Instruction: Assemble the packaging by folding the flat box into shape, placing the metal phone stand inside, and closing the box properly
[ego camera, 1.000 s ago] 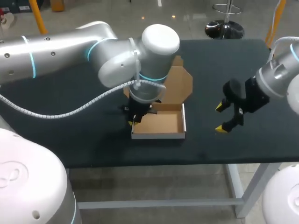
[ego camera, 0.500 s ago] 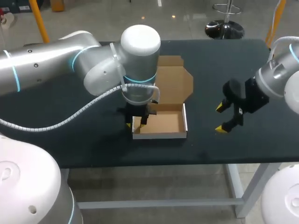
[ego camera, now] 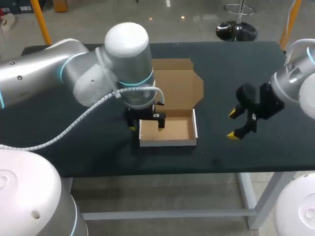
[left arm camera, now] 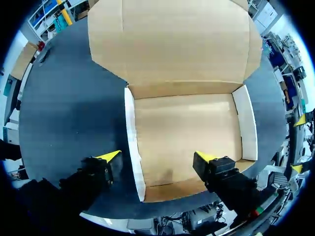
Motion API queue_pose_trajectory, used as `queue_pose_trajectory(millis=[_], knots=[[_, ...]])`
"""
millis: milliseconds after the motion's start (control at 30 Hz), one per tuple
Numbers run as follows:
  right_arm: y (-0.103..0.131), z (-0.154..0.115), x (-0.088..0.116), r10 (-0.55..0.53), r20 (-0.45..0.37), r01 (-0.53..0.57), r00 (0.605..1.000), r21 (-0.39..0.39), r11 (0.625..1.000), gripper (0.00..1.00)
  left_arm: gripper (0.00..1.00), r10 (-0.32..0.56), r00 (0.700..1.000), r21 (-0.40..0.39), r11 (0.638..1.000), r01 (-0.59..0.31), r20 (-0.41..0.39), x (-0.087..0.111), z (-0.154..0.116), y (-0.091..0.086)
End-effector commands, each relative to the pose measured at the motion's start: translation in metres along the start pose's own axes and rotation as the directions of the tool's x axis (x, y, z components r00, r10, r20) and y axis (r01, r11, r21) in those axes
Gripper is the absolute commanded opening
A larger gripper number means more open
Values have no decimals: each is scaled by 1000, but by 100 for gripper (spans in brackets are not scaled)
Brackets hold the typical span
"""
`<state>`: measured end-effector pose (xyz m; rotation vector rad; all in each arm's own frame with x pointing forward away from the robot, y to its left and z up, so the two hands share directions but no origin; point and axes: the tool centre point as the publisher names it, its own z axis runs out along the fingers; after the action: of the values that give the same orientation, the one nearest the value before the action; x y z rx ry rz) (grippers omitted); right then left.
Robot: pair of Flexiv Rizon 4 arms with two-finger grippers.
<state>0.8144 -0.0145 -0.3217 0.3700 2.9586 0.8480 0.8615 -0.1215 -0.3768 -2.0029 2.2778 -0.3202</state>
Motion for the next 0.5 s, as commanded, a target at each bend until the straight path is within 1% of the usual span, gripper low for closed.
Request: queue_pose_trajectory(millis=[33,133,233,333,467,500], knots=[[-3,-4,-2,24,-2,-24,1000,-10,1000,100,100,48,991,74,996,-39,-127,-15,-31,20],[-3,-6,-4,55,-2,-55,998,-14,998,100,100,101,980,110,991,-83,-173,-12,-51,30],[-2,-10,-6,93,2,-93,996,-18,995,100,100,153,968,144,982,-125,-199,-10,-70,40],[-1,-14,-10,178,6,-178,984,-11,984,100,100,205,952,178,970,-166,-229,-9,-92,53],[-1,-18,-15,275,22,-275,961,3,961,100,100,245,945,213,957,-199,-215,-11,-112,68],[-1,-18,-15,285,26,-285,958,-1,959,100,100,253,943,219,954,-206,-217,-11,-116,72]])
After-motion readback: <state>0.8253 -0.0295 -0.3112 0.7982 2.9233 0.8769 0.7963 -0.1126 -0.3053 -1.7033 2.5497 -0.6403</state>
